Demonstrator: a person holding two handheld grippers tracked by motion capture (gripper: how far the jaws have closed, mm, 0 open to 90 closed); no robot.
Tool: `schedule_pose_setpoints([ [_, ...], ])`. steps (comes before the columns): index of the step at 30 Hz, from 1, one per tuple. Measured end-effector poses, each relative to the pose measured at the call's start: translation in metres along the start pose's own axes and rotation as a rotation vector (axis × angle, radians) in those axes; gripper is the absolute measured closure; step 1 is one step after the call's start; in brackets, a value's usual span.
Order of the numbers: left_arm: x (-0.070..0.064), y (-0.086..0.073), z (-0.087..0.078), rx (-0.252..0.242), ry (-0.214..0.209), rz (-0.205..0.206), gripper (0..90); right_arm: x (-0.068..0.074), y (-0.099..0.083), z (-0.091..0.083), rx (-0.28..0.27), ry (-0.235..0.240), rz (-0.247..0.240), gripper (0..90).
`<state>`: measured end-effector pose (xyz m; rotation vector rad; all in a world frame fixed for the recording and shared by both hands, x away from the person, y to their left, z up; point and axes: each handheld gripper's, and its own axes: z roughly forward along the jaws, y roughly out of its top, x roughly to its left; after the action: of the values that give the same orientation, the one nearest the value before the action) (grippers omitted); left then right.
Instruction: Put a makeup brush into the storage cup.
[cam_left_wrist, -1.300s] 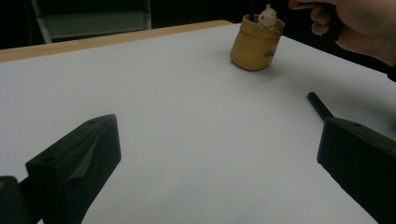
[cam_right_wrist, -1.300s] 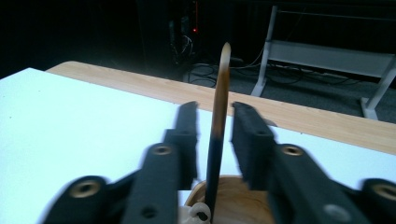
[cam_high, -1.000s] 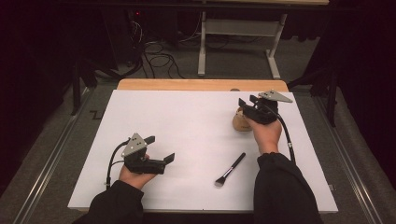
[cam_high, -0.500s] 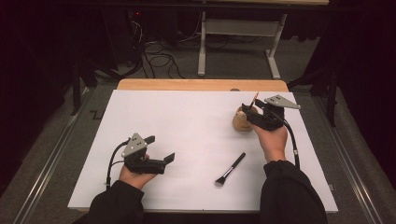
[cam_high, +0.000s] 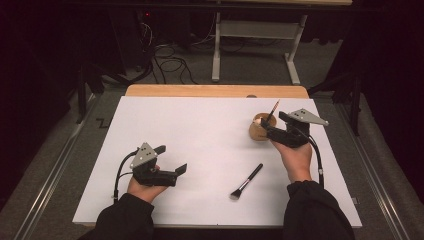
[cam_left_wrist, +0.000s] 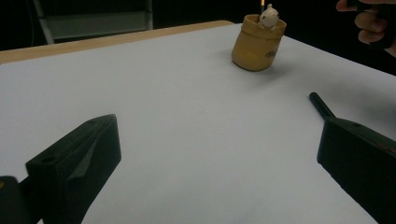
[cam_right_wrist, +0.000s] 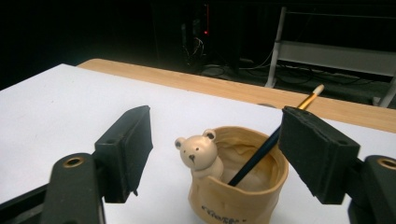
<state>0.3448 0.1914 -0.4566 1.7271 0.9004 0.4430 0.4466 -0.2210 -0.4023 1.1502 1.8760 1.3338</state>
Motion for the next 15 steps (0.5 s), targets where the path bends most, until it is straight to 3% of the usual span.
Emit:
schedule_pose_setpoints([
  [15, 0.000, 0.000, 0.000, 0.001, 0.005, -0.001, 0.5, 0.005, -0.018, -0.023, 0.007, 0.021, -0.012, 14.8],
])
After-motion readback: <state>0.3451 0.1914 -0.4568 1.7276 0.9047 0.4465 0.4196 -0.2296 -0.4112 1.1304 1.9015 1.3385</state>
